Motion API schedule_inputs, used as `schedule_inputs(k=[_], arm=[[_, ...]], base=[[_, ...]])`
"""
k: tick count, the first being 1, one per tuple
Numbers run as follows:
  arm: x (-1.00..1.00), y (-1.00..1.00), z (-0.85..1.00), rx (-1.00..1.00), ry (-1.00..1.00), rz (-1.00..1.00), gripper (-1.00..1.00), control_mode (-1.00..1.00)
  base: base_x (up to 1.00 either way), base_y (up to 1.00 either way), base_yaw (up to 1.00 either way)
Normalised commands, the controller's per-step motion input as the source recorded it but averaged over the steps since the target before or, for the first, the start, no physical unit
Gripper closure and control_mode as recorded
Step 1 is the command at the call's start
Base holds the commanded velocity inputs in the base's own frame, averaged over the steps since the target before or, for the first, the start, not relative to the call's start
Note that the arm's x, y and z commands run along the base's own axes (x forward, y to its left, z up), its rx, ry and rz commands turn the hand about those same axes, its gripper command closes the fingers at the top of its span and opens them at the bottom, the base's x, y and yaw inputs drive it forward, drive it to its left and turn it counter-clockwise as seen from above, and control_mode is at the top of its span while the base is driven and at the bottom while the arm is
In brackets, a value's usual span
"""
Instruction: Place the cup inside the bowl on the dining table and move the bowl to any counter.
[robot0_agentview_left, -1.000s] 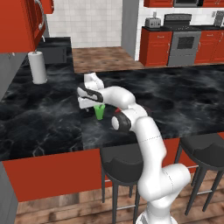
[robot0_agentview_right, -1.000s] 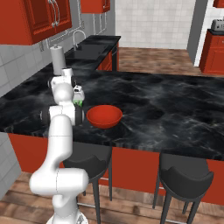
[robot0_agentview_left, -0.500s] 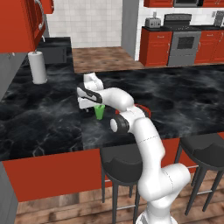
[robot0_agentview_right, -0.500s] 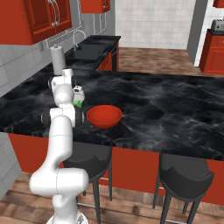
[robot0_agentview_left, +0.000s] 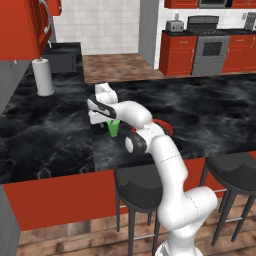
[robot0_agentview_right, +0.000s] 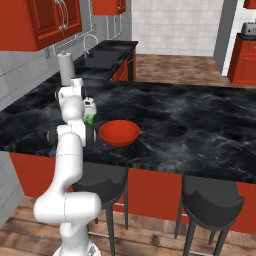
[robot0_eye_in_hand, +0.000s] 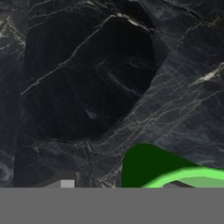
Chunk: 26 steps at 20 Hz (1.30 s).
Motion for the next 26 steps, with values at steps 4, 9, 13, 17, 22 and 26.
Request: schedule_inputs(k=[4, 9, 13, 17, 22, 26], arm=[[0.0, 0.0, 0.0, 0.0, 0.0, 0.0, 1.0, -1.0], [0.0, 0.0, 0.0, 0.0, 0.0, 0.01, 1.0, -1.0], [0.0, 0.0, 0.17, 0.0, 0.0, 0.01, 1.0, -1.0], [-0.14, 0.0, 0.43, 0.0, -0.02, 0.03, 1.0, -1.0], [-0.23, 0.0, 0.47, 0.0, 0.0, 0.04, 1.0, -1.0], [-0.33, 0.0, 0.24, 0.0, 0.0, 0.03, 1.0, -1.0]], base=[[0.0, 0.0, 0.0], [0.0, 0.0, 0.0], [0.0, 0.0, 0.0], [0.0, 0.0, 0.0], [0.0, 0.0, 0.0], [0.0, 0.0, 0.0]])
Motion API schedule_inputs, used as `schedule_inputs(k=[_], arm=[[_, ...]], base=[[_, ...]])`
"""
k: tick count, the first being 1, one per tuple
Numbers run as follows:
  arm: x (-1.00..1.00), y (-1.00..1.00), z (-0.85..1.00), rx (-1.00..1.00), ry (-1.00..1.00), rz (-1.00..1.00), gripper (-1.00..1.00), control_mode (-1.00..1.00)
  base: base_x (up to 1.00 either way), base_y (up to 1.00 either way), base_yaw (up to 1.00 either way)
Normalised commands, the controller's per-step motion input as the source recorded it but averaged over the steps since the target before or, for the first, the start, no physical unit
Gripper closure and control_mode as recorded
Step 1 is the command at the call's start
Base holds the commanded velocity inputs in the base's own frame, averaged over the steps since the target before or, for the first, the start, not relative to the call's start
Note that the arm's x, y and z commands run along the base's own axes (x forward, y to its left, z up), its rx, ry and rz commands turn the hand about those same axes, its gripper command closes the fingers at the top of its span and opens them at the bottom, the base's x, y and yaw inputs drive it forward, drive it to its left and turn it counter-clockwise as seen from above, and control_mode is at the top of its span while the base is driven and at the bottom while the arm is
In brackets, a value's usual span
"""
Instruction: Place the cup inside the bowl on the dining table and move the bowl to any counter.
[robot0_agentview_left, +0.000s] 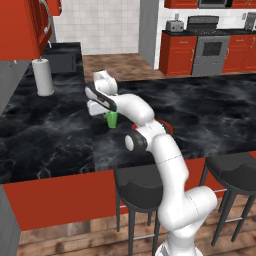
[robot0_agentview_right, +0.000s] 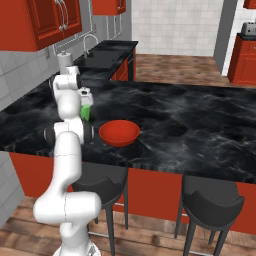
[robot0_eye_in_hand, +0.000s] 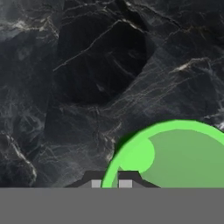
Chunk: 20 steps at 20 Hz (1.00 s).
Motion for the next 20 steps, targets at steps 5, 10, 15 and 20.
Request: schedule_inputs(k=[5, 10, 15, 20], arm=[[-0.33, -0.03, 0.13, 0.0, 0.0, 0.03, 1.0, -1.0], [-0.41, -0.17, 0.26, 0.0, 0.0, 0.04, 1.0, -1.0], [-0.31, -0.28, 0.25, 0.0, 0.0, 0.03, 1.0, -1.0], [-0.28, -0.38, 0.11, 0.0, 0.0, 0.01, 1.0, -1.0]], base=[[0.0, 0.0, 0.0], [0.0, 0.0, 0.0], [0.0, 0.0, 0.0], [0.0, 0.0, 0.0]])
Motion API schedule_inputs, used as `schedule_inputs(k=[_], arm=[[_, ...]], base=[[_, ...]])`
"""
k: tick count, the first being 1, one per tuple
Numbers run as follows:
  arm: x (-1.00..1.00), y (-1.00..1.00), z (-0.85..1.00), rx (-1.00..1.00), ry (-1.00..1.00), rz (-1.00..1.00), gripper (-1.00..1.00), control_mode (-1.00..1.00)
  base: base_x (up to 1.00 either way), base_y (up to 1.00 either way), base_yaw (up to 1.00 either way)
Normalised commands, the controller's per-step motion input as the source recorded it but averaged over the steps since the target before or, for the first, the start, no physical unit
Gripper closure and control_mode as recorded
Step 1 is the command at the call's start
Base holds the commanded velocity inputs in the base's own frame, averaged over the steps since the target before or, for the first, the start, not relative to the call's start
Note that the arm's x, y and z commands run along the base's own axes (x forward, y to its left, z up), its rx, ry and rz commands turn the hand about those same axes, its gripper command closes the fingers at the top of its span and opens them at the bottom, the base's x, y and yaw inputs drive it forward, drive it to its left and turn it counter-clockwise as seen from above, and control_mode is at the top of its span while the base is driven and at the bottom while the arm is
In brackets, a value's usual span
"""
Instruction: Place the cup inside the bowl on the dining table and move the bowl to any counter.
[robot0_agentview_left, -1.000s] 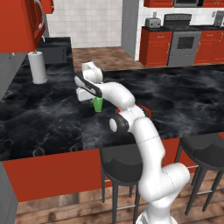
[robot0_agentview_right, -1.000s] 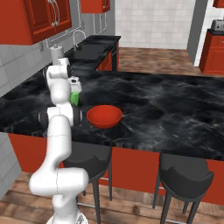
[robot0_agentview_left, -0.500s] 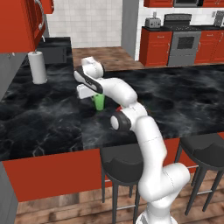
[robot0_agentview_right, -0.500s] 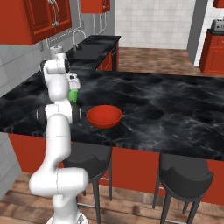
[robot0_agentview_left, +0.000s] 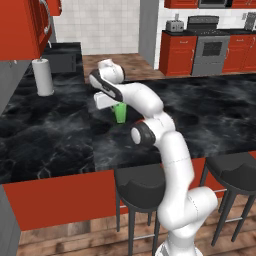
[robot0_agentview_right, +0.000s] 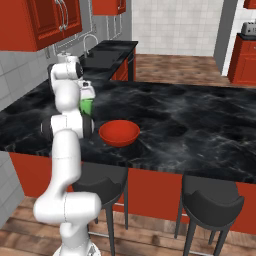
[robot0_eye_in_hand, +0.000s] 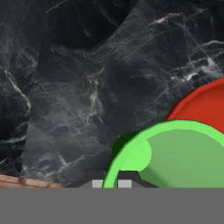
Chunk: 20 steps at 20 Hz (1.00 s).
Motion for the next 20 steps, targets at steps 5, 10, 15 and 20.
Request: schedule_inputs(k=[5, 10, 15, 20], arm=[[-0.15, -0.45, 0.0, 0.0, -0.03, 0.01, 1.0, -1.0], [-0.02, -0.44, 0.0, 0.0, -0.04, 0.0, 1.0, -1.0], [0.0, -0.49, 0.0, 0.0, -0.03, 0.01, 1.0, -1.0], [0.0, -0.51, 0.0, 0.0, -0.04, 0.01, 1.0, -1.0]], base=[[0.0, 0.0, 0.0], [0.0, 0.0, 0.0], [0.0, 0.0, 0.0], [0.0, 0.0, 0.0]])
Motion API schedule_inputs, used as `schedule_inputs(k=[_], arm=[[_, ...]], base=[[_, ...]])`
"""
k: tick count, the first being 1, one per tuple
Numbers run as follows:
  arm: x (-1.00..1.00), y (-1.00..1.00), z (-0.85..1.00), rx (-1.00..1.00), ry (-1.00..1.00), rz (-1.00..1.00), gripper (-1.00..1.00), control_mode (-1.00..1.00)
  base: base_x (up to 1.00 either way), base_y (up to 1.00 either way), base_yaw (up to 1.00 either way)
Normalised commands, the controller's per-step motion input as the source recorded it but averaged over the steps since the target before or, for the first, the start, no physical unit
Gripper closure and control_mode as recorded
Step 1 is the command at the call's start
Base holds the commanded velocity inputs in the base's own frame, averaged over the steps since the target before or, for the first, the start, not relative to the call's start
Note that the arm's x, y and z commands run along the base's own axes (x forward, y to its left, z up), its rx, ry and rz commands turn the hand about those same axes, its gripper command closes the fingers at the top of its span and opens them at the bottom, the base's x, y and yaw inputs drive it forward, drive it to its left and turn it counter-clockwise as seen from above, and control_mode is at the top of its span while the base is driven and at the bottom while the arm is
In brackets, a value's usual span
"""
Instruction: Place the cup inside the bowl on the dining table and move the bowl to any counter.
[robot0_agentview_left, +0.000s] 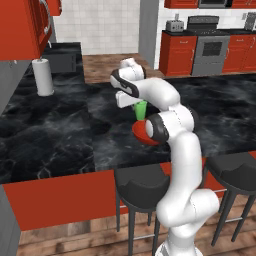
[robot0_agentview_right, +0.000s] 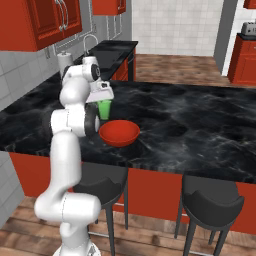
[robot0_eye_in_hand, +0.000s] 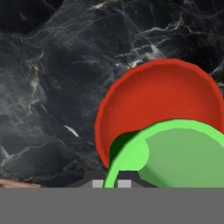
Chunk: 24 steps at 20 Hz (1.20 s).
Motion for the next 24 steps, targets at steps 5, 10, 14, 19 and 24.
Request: schedule_inputs(k=[5, 10, 14, 19, 24], arm=[[0.0, -0.5, 0.0, 0.05, -0.06, 0.01, 1.0, -1.0], [0.0, -0.41, 0.0, 0.09, -0.12, 0.02, 1.0, -1.0], [-0.01, -0.21, 0.0, 0.12, -0.17, 0.05, 1.0, -1.0], [-0.08, -0.01, 0.0, 0.05, -0.17, 0.04, 1.0, -1.0], [-0.05, 0.0, -0.08, 0.0, -0.03, 0.02, 1.0, -1.0]], base=[[0.0, 0.0, 0.0], [0.0, 0.0, 0.0], [0.0, 0.0, 0.0], [0.0, 0.0, 0.0], [0.0, 0.0, 0.0]])
